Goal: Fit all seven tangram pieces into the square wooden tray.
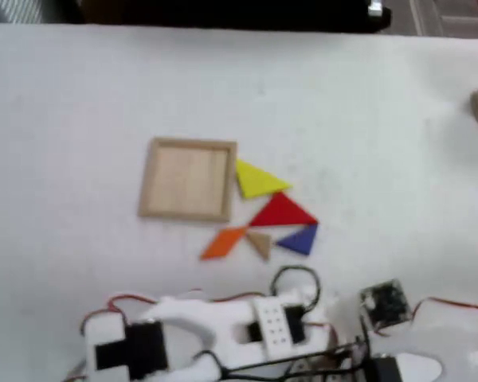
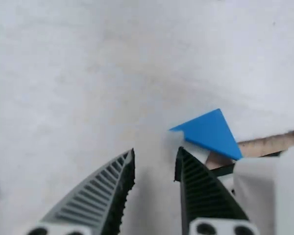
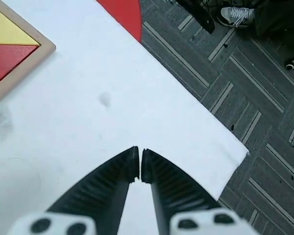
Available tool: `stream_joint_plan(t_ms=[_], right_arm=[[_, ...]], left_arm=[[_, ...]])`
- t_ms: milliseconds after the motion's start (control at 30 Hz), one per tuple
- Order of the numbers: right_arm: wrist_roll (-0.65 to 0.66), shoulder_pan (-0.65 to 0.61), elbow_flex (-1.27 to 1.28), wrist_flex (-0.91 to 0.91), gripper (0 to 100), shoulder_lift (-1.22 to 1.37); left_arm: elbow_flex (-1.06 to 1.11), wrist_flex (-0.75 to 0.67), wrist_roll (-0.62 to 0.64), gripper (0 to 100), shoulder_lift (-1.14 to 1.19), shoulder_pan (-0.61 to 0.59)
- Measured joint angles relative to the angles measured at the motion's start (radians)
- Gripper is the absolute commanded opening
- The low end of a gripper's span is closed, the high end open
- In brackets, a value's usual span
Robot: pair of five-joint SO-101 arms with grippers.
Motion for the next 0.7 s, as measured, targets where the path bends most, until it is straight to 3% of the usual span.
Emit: stream_joint_plan(t_ms=[267, 367, 533, 700], right_arm=[[0.003, 0.0, 0.0, 0.0, 1.8, 0.0], [0.0, 0.0, 0.0, 0.0, 1.8, -0.015], [0.0, -0.002, 0.0, 0.0, 1.8, -0.068], [-0.002, -0.002, 0.0, 0.0, 1.8, -0.107]], left_arm=[[-0.037, -0.005, 0.005, 16, 0.043, 0.0], [-0.058, -0.009, 0.002, 10, 0.055, -0.003], [-0.198, -0.012, 0.1, 4, 0.167, -0.029], [-0.295, 0.058, 0.107, 4, 0.218, -0.035]])
